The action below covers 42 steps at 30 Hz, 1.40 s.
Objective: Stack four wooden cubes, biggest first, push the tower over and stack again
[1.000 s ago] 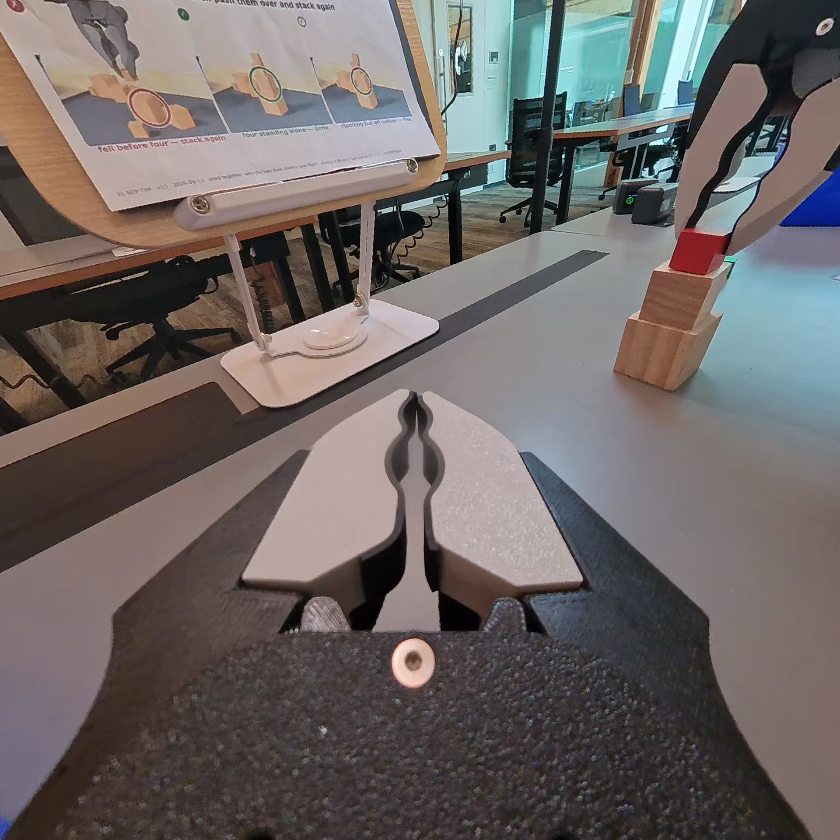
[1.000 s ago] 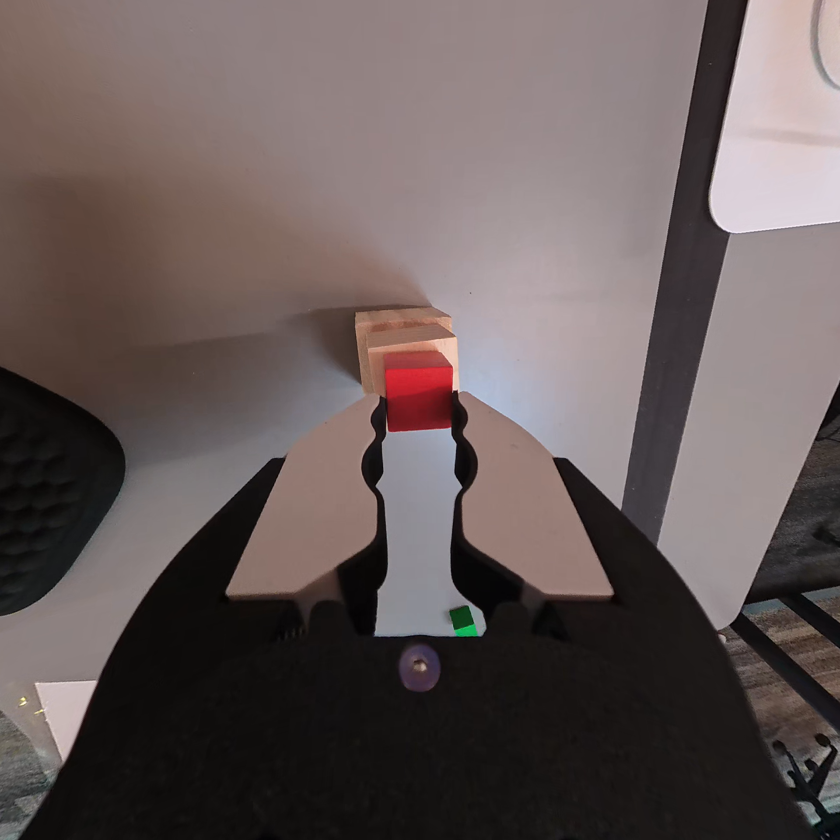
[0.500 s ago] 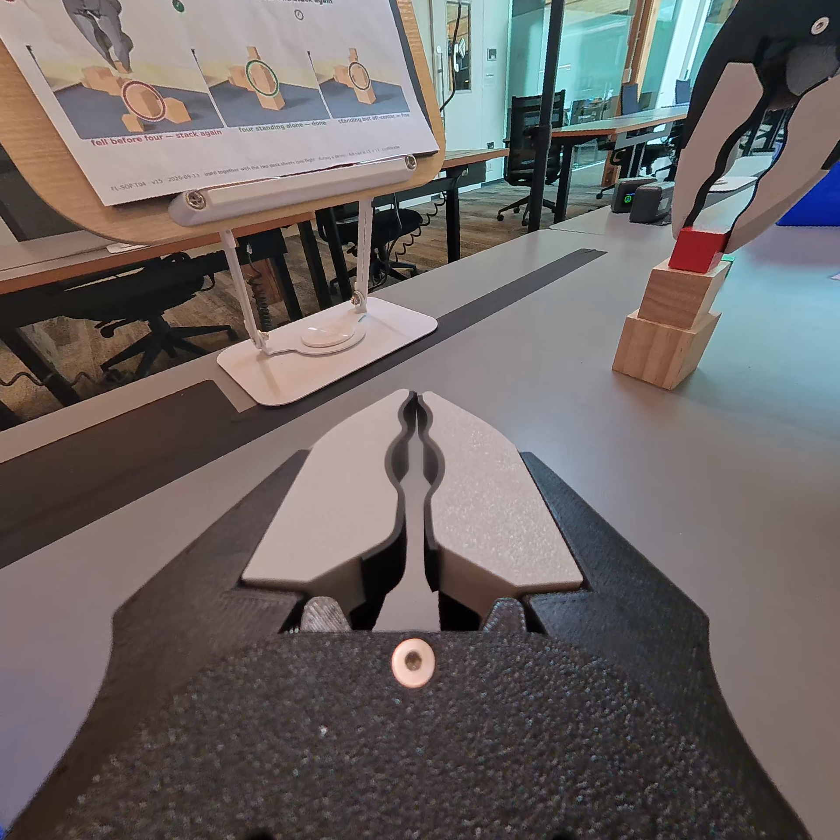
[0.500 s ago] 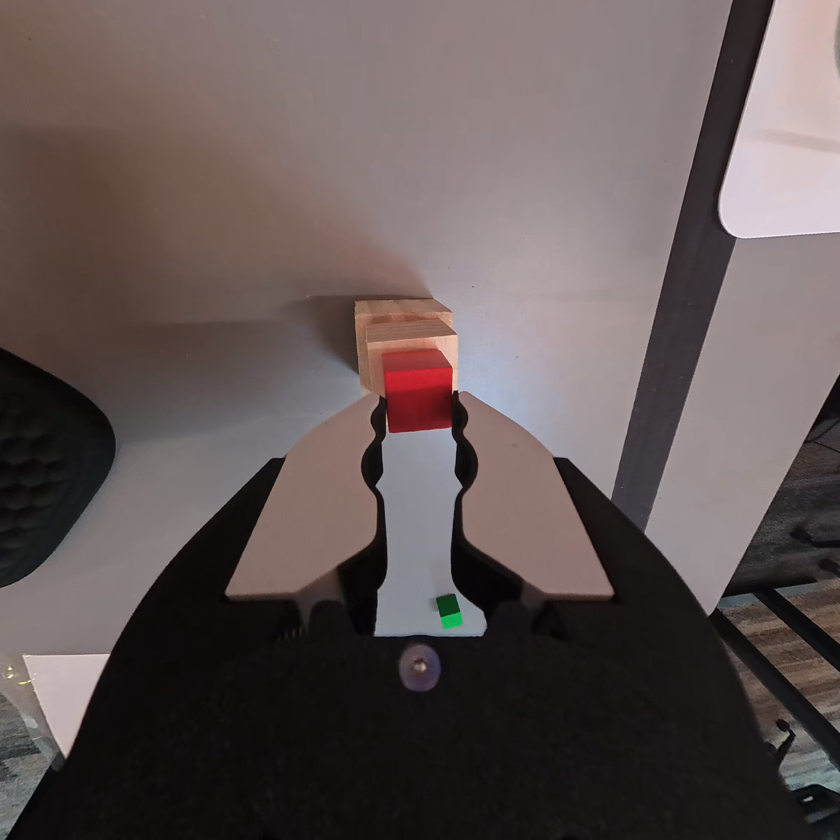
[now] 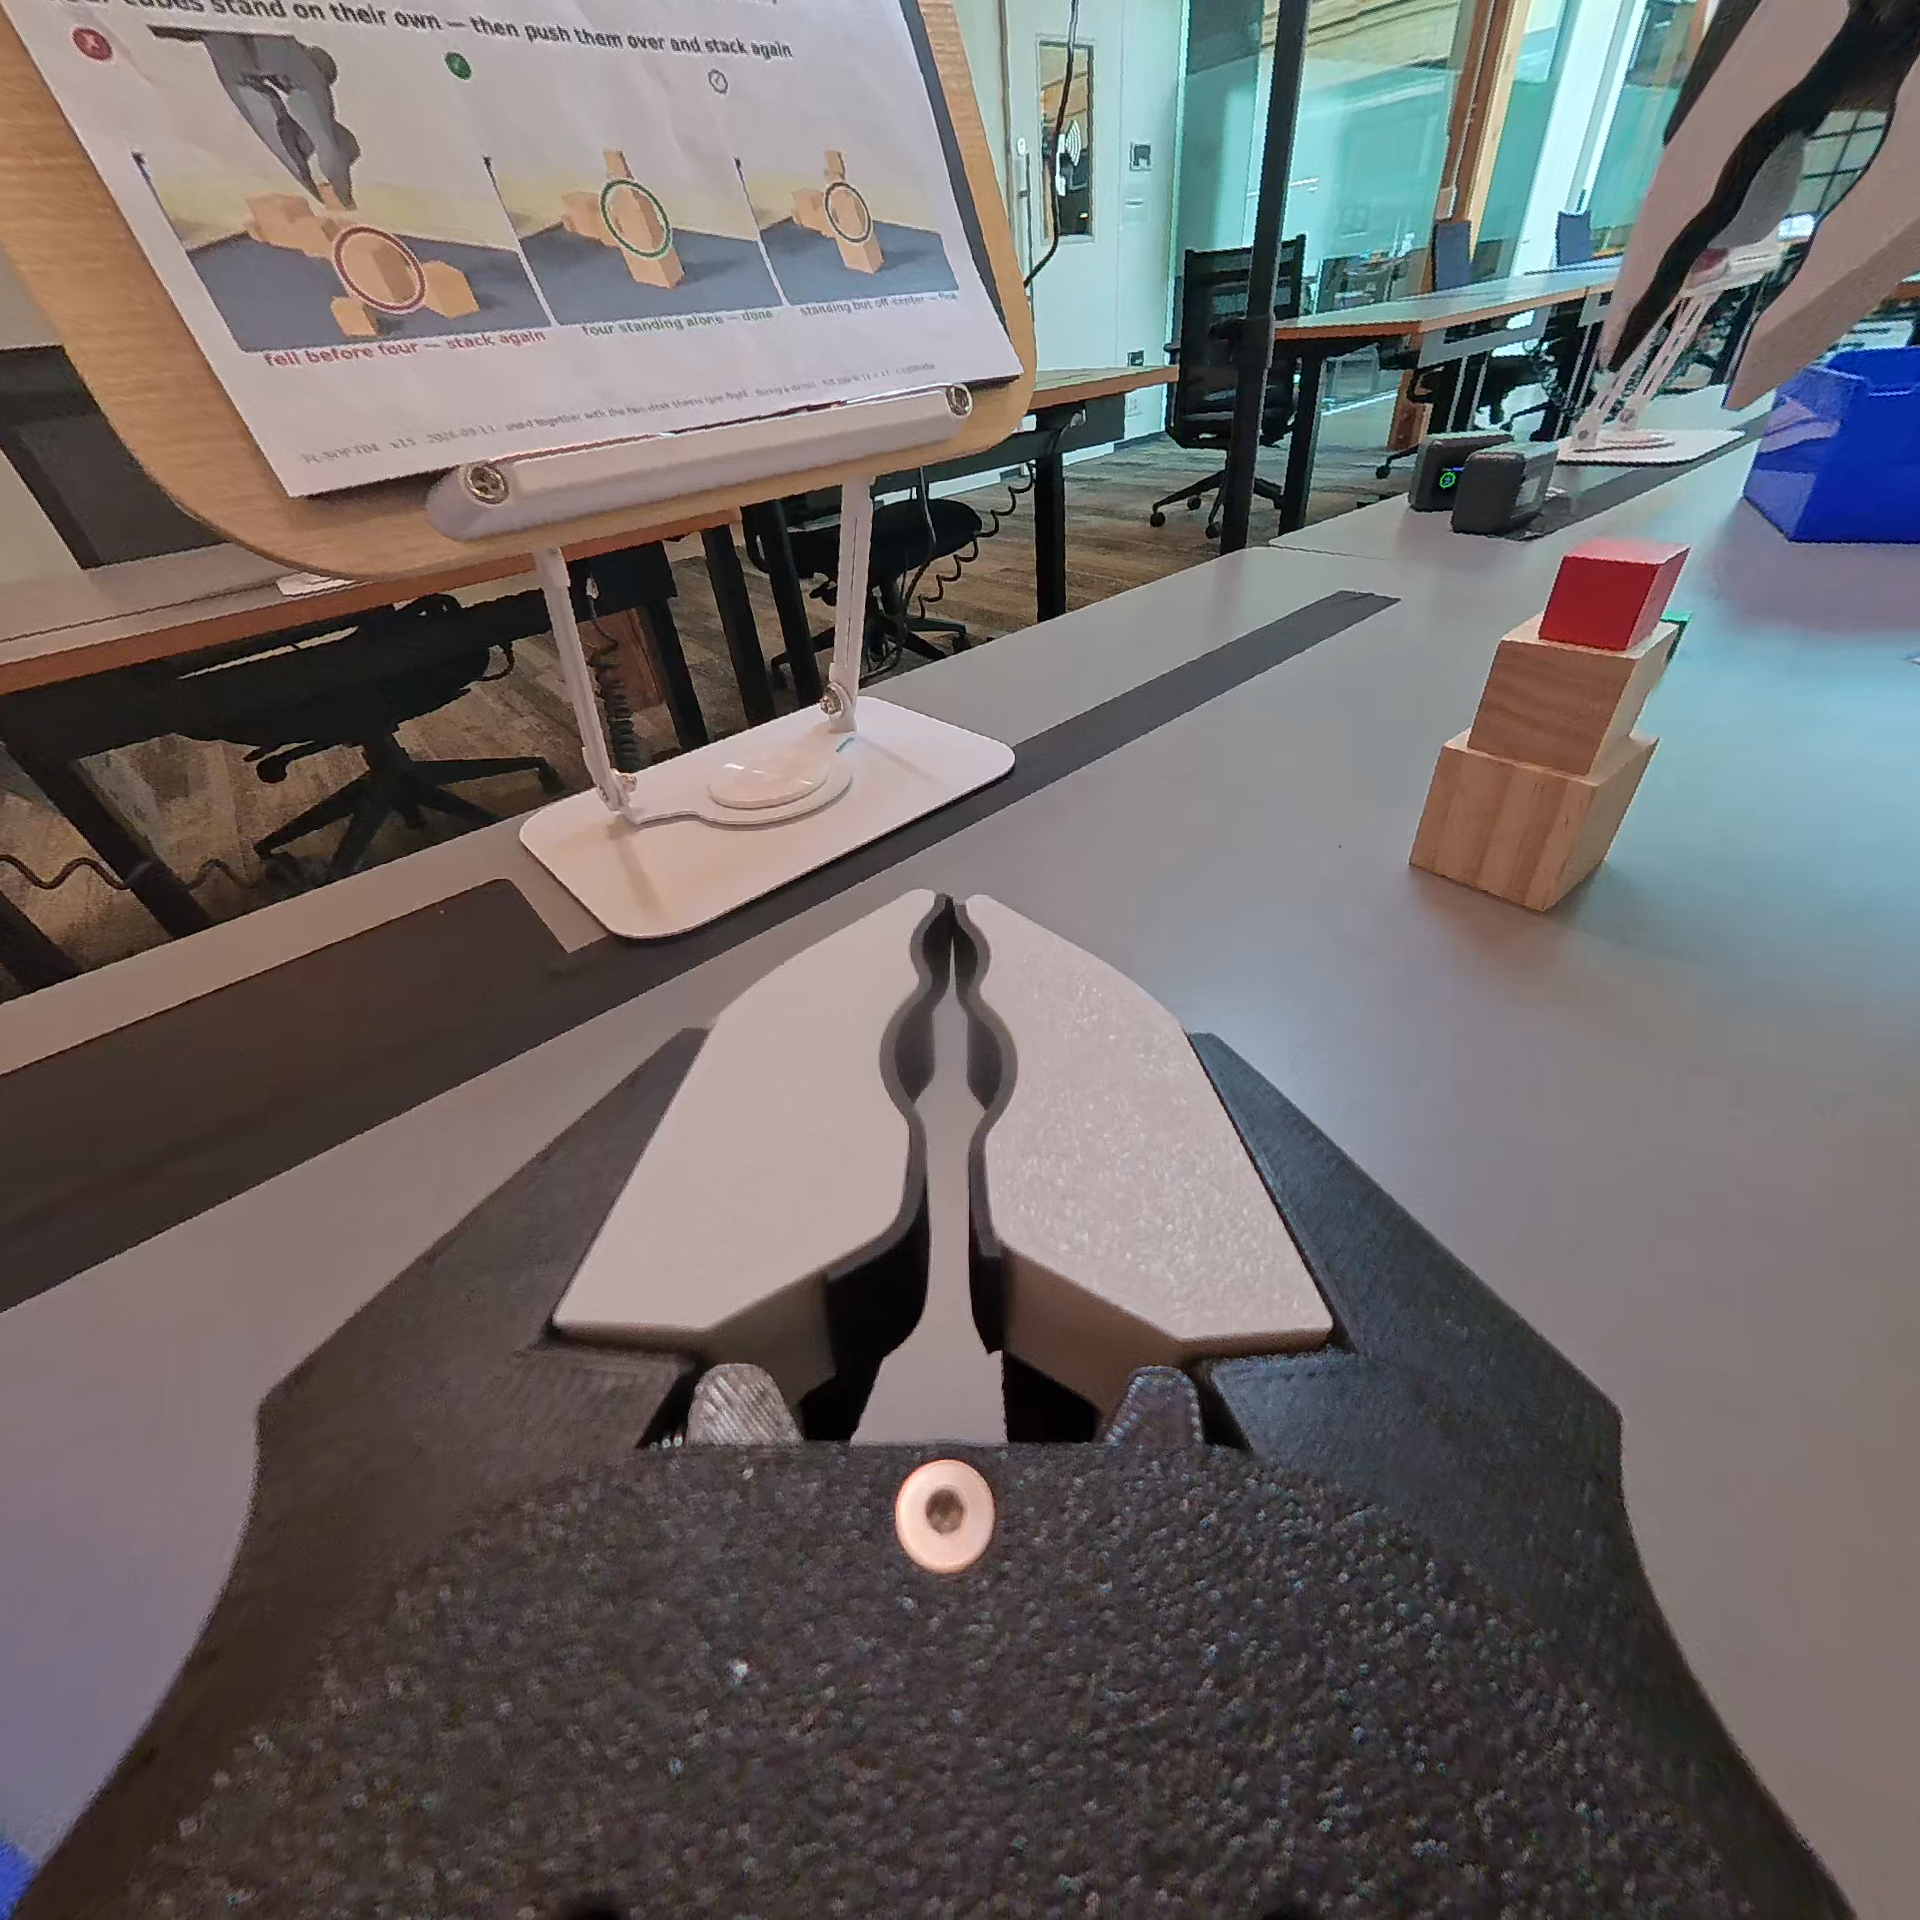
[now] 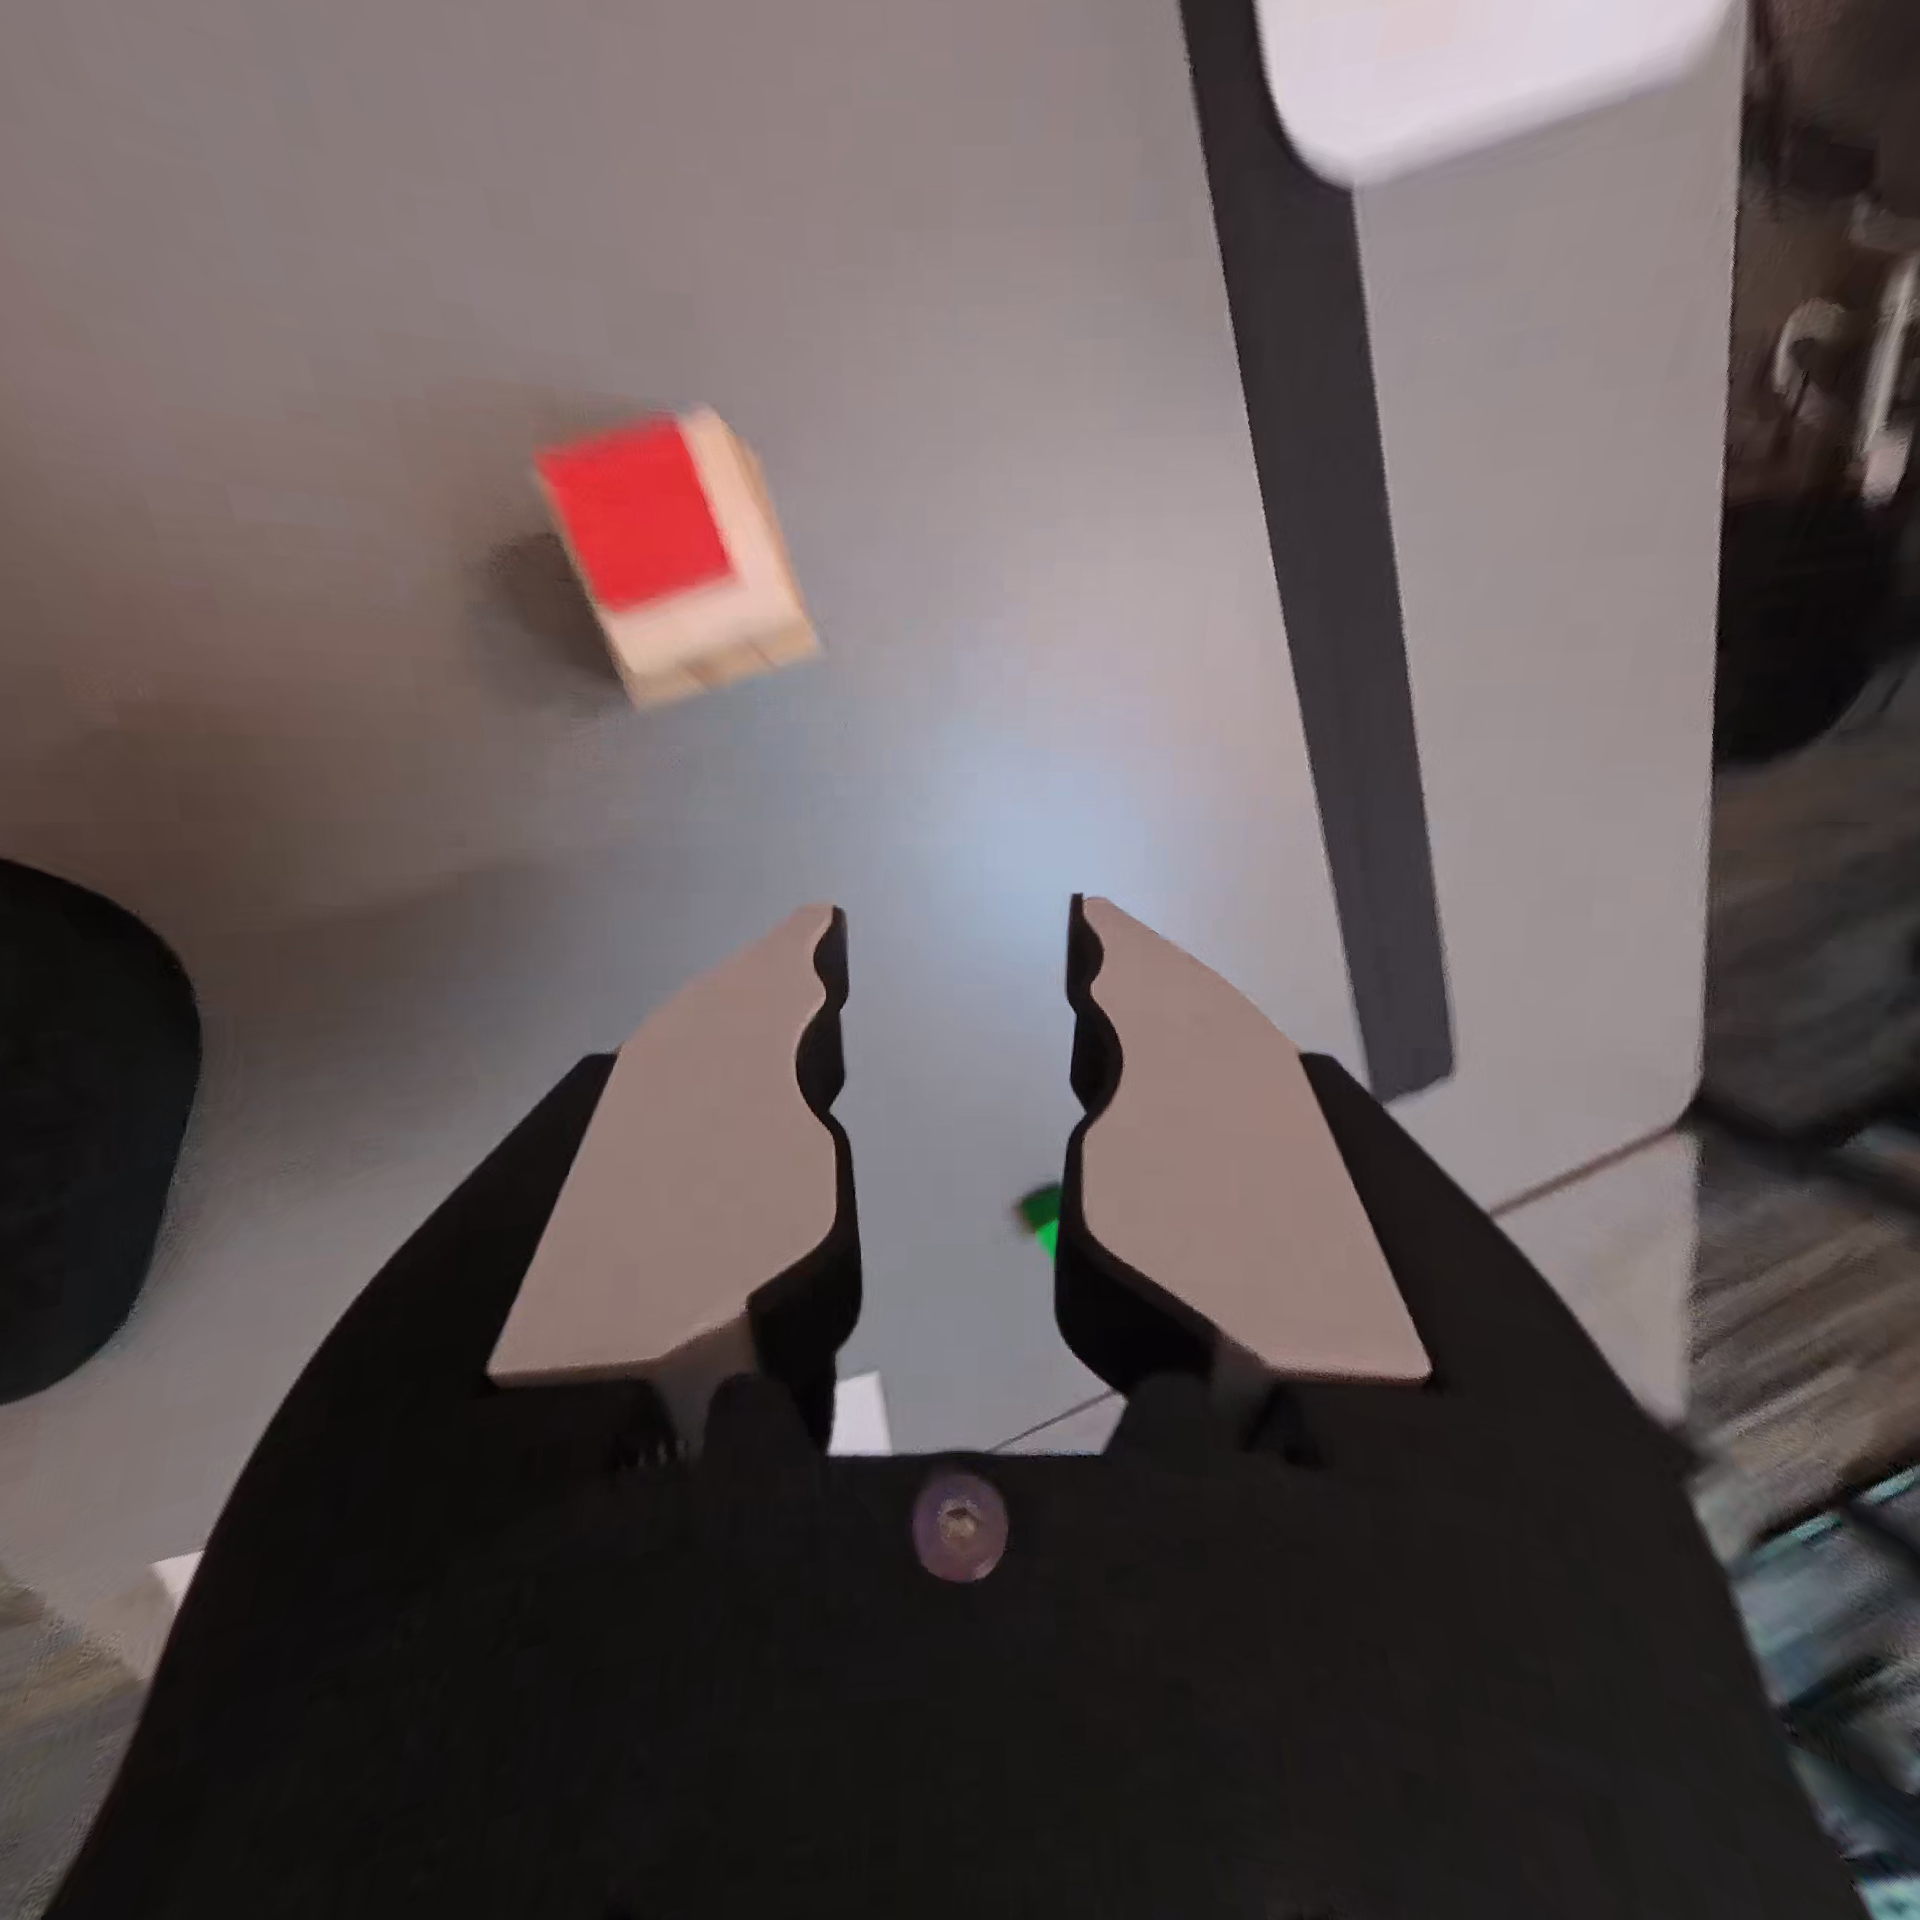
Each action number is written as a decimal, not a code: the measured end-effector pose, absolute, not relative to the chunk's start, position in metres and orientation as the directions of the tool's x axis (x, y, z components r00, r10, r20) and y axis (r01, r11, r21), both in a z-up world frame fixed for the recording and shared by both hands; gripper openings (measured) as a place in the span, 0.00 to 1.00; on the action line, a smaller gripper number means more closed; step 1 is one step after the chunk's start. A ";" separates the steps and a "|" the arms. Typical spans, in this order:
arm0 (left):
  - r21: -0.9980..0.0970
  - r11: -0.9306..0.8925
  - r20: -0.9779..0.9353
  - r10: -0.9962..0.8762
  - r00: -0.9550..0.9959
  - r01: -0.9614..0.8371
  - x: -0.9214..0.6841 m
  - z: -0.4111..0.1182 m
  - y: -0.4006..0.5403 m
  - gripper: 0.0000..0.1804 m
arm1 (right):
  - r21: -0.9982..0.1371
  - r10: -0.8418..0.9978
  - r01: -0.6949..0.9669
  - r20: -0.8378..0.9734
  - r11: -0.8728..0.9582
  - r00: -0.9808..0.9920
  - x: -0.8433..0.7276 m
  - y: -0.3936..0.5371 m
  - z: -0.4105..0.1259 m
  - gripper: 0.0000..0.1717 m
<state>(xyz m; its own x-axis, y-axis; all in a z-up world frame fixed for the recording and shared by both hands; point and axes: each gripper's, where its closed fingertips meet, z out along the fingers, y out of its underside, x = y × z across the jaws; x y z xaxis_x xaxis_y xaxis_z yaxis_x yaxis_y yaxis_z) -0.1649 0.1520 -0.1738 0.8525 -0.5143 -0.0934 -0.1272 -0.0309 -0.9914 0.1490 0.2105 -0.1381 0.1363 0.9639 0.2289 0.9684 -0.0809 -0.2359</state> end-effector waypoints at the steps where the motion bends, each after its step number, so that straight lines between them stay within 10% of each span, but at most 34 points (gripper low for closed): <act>1: -0.992 -0.029 -0.094 -0.512 0.854 -0.127 -0.165 -0.173 0.152 0.00 | -0.236 0.954 0.958 0.212 -0.160 0.212 0.169 0.217 -0.142 0.26; 18: -0.987 -0.051 -0.107 -0.515 0.851 -0.154 -0.161 -0.182 0.154 0.00 | -0.208 0.509 0.533 0.161 -0.820 0.846 0.355 0.251 -0.263 0.29; 22: -0.987 -0.051 -0.105 -0.514 0.851 -0.152 -0.162 -0.181 0.153 0.00 | -0.217 0.483 0.500 0.130 -0.838 0.866 0.351 0.253 -0.272 0.13; 33: -0.987 -0.051 -0.106 -0.517 0.850 -0.154 -0.161 -0.180 0.153 0.00 | -0.468 0.942 0.855 0.120 -0.226 0.314 0.168 0.217 -0.150 0.12; 42: -0.988 -0.039 -0.110 -0.521 0.847 -0.152 -0.160 -0.177 0.150 0.00 | -0.315 0.989 0.945 0.136 0.091 -0.050 0.085 0.172 -0.140 0.12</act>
